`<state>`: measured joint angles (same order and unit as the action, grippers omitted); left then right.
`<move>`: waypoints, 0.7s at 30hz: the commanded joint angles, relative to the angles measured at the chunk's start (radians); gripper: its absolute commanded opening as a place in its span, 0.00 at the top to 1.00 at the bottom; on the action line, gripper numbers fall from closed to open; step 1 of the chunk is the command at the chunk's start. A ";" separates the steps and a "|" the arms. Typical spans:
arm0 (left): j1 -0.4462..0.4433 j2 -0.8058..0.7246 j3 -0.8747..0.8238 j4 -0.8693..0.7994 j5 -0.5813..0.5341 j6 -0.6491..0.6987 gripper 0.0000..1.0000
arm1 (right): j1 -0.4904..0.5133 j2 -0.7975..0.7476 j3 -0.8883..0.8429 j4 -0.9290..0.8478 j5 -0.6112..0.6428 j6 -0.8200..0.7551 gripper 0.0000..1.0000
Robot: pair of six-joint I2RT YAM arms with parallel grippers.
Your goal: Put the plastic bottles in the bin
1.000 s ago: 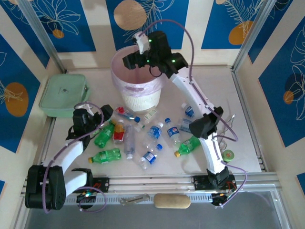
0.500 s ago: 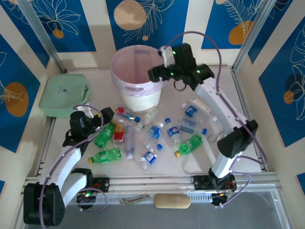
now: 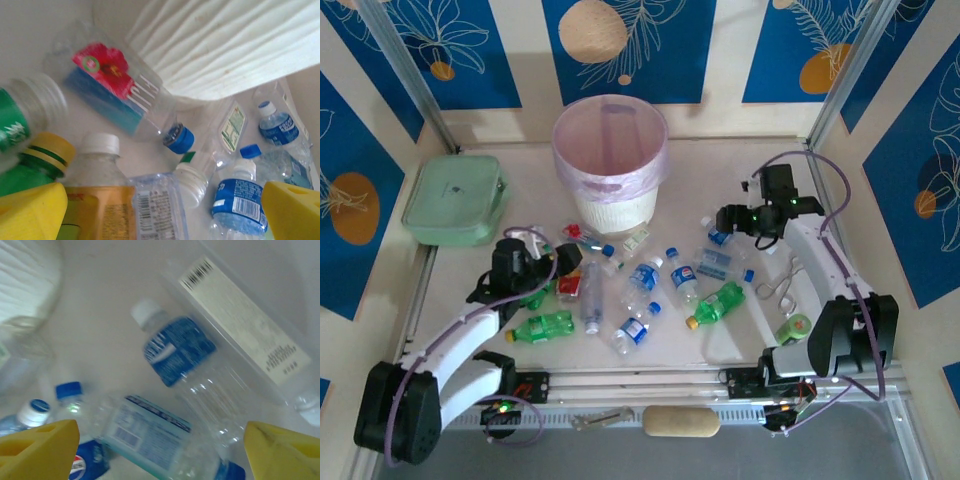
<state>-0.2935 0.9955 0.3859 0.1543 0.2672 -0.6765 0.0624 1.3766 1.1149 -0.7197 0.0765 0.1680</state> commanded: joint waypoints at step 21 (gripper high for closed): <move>-0.115 0.089 0.041 0.079 -0.111 -0.003 0.01 | -0.049 0.513 0.393 -0.123 -0.021 -0.353 0.02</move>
<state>-0.4000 1.1107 0.4175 0.2455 0.1856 -0.6979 0.0040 1.8641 1.4769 -0.7841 0.0528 -0.1059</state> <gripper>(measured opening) 0.994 0.976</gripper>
